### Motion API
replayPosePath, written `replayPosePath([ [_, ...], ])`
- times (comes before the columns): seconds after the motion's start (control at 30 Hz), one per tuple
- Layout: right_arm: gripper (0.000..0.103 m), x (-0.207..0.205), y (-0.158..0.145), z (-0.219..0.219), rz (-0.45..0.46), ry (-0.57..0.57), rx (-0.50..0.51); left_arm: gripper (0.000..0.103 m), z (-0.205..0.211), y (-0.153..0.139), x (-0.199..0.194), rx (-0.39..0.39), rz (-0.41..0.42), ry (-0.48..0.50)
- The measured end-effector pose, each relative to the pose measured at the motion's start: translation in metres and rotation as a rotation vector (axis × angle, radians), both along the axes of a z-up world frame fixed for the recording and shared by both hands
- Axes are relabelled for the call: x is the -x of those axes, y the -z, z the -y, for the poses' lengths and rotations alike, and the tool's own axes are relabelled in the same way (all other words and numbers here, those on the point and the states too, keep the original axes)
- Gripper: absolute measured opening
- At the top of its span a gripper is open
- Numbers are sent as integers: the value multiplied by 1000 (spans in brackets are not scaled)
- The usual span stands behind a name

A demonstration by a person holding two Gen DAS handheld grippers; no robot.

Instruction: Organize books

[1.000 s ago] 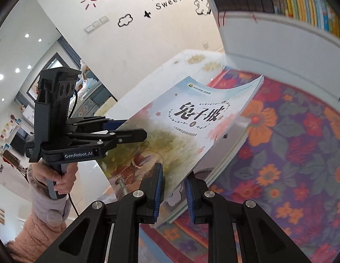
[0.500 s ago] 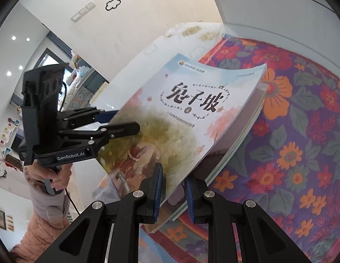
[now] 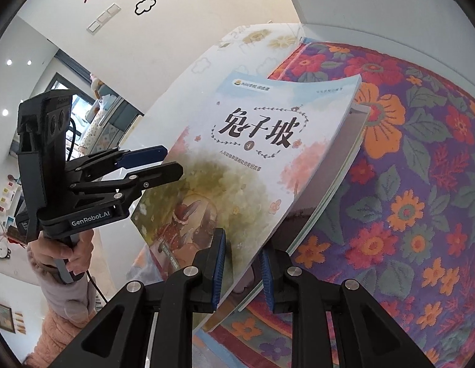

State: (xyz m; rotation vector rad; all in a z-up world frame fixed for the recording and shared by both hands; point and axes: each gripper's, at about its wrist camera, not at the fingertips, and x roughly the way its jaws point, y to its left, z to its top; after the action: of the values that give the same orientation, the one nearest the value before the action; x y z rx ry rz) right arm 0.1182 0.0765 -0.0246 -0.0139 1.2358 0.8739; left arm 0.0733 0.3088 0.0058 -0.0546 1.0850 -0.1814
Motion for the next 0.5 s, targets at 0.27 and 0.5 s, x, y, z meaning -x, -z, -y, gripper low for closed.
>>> replayPosePath([
  [0.27, 39, -4, -4, 4, -51, 46, 37, 72, -7, -13, 6, -69, 34, -103],
  [0.5, 87, -6, -14, 19, -9, 117, 175, 94, 16, -35, 21, -189, 56, -143],
])
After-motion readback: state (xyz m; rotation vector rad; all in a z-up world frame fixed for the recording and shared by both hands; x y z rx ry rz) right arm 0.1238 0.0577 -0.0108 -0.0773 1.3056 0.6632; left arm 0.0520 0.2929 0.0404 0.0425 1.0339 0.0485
